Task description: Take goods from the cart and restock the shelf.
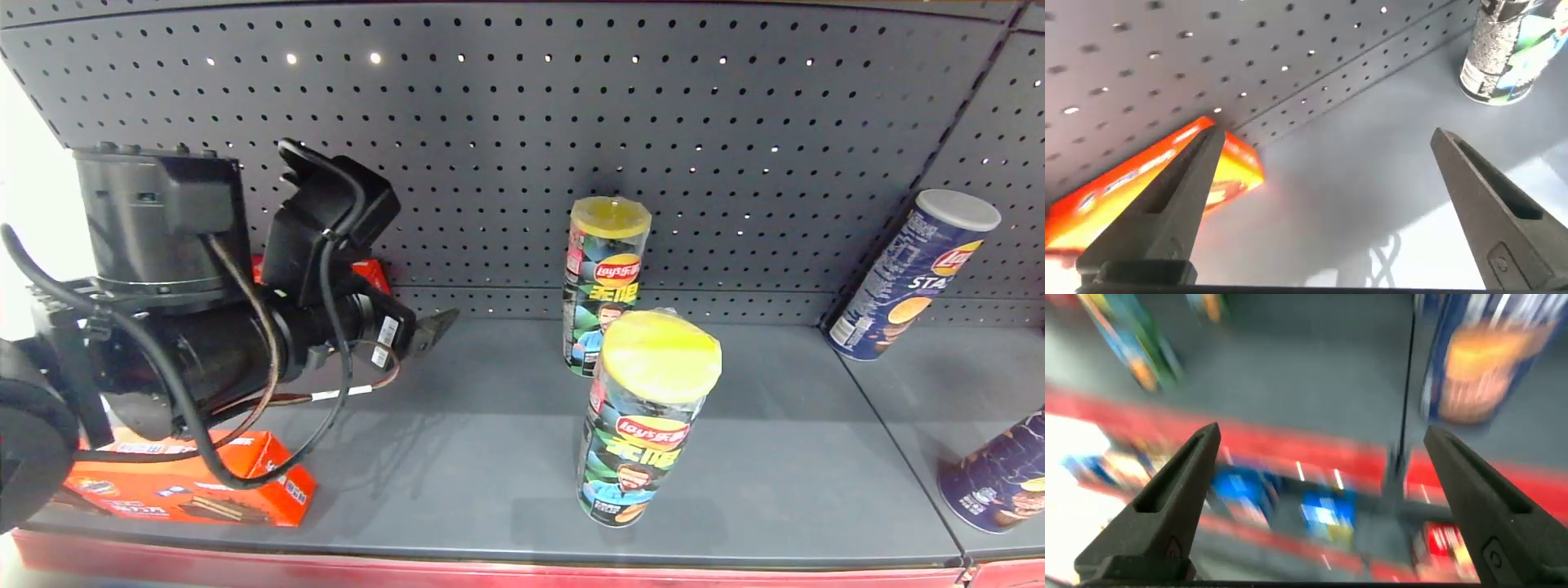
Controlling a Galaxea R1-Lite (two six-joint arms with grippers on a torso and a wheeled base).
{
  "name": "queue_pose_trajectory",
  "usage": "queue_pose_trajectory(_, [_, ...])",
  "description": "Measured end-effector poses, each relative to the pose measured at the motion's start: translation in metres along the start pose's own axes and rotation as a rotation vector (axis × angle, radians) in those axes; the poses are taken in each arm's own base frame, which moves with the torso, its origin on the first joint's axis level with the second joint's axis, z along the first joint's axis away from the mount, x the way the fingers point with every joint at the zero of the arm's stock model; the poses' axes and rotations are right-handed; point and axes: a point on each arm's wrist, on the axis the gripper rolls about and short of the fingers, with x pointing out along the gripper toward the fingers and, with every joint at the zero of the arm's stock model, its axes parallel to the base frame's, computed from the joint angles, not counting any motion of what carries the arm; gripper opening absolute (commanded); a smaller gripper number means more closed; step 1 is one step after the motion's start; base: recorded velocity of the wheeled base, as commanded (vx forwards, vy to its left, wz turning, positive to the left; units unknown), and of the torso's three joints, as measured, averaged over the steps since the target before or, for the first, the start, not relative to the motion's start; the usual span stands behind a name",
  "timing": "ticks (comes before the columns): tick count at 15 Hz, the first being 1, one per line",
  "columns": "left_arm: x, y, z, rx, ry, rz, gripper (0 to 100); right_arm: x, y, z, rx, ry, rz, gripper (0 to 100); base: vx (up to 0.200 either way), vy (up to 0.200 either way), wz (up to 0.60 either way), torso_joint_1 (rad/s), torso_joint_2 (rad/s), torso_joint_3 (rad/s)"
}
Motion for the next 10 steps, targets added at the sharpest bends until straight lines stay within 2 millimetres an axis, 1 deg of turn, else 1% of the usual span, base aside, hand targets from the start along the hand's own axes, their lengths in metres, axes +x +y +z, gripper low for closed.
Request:
queue_pose_trajectory(2, [-0.011, 0.002, -0.002, -0.005, -0.014, 0.007, 100, -0.005, 0.002, 0.036, 0.003, -0.047, 0.070, 100, 0.000, 0.000, 0.00, 0.000, 0.00, 0.000])
queue_pose_trajectory(3, [-0.015, 0.003, -0.002, -0.010, -0.037, 0.013, 100, -0.001, 0.004, 0.053, -0.030, -0.032, 0.129, 100, 0.000, 0.000, 0.00, 0.000, 0.00, 0.000])
queue_pose_trajectory(4, [-0.017, 0.004, -0.001, -0.015, -0.061, 0.017, 100, 0.005, 0.006, 0.065, -0.055, -0.005, 0.179, 100, 0.000, 0.000, 0.00, 0.000, 0.00, 0.000])
queue_pose_trajectory(5, [-0.018, 0.004, 0.000, -0.021, -0.089, 0.023, 100, 0.015, 0.008, 0.078, -0.079, 0.036, 0.232, 100, 0.000, 0.000, 0.00, 0.000, 0.00, 0.000])
queue_pose_trajectory(7, [-0.018, 0.001, -0.009, -0.019, -0.076, 0.015, 100, 0.040, 0.012, 0.096, -0.116, 0.117, 0.333, 100, 0.000, 0.000, 0.00, 0.000, 0.00, 0.000])
queue_pose_trajectory(8, [-0.019, 0.000, -0.015, -0.015, -0.056, 0.008, 100, 0.053, 0.016, 0.101, -0.127, 0.152, 0.387, 100, 0.000, 0.000, 0.00, 0.000, 0.00, 0.000])
queue_pose_trajectory(10, [-0.022, 0.001, -0.023, -0.017, -0.042, 0.015, 100, 0.079, 0.025, 0.104, -0.146, 0.226, 0.483, 100, 0.000, 0.000, 0.00, 0.000, 0.00, 0.000])
